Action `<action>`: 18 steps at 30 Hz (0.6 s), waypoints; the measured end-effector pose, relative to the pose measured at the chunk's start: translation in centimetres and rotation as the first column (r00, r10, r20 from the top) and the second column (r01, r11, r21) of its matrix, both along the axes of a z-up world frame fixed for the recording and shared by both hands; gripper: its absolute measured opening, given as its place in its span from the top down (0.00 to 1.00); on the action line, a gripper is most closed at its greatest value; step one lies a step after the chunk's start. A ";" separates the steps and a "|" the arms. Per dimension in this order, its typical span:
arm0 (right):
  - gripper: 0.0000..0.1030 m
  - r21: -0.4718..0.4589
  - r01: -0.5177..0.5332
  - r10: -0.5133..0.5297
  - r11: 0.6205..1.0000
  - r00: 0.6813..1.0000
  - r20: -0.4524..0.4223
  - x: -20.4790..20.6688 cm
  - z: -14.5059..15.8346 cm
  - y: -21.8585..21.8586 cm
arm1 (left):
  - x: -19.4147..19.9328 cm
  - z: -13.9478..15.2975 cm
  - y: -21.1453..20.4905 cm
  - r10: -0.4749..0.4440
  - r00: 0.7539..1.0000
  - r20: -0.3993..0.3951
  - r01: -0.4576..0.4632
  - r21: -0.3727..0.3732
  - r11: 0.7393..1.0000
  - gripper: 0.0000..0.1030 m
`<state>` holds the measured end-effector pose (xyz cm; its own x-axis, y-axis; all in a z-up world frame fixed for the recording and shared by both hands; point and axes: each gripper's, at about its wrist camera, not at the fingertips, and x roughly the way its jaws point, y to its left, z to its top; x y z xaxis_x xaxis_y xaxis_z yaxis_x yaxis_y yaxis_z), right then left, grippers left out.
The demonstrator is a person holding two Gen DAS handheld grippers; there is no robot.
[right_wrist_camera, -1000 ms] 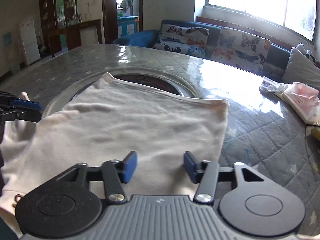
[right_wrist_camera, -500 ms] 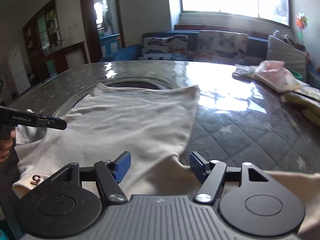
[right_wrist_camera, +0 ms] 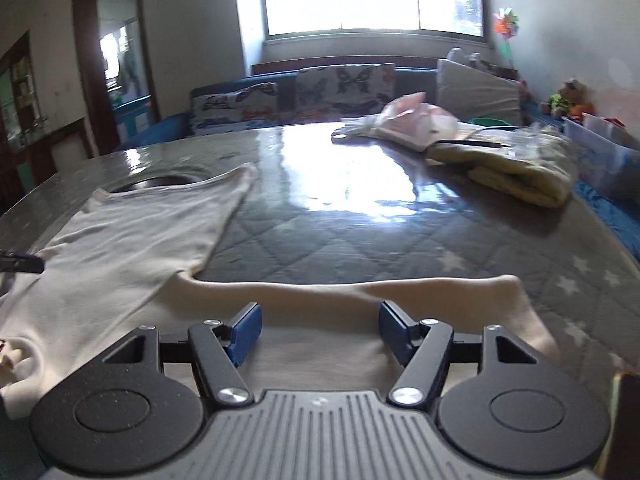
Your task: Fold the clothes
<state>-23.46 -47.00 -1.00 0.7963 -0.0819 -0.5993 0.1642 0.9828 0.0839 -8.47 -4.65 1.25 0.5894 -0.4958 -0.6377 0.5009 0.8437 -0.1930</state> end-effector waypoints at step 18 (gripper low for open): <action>0.34 -0.016 0.144 -0.144 0.989 0.990 -0.001 -2.1 -0.3 -3.3 | -0.2 -0.2 -0.4 -0.008 1.000 0.019 0.007 0.021 1.000 0.62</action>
<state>-25.59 -50.26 -1.28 0.7742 -0.2055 -0.5986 0.3045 0.9501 0.0677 -8.71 -5.00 1.09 0.5978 -0.4872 -0.6366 0.5106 0.8436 -0.1661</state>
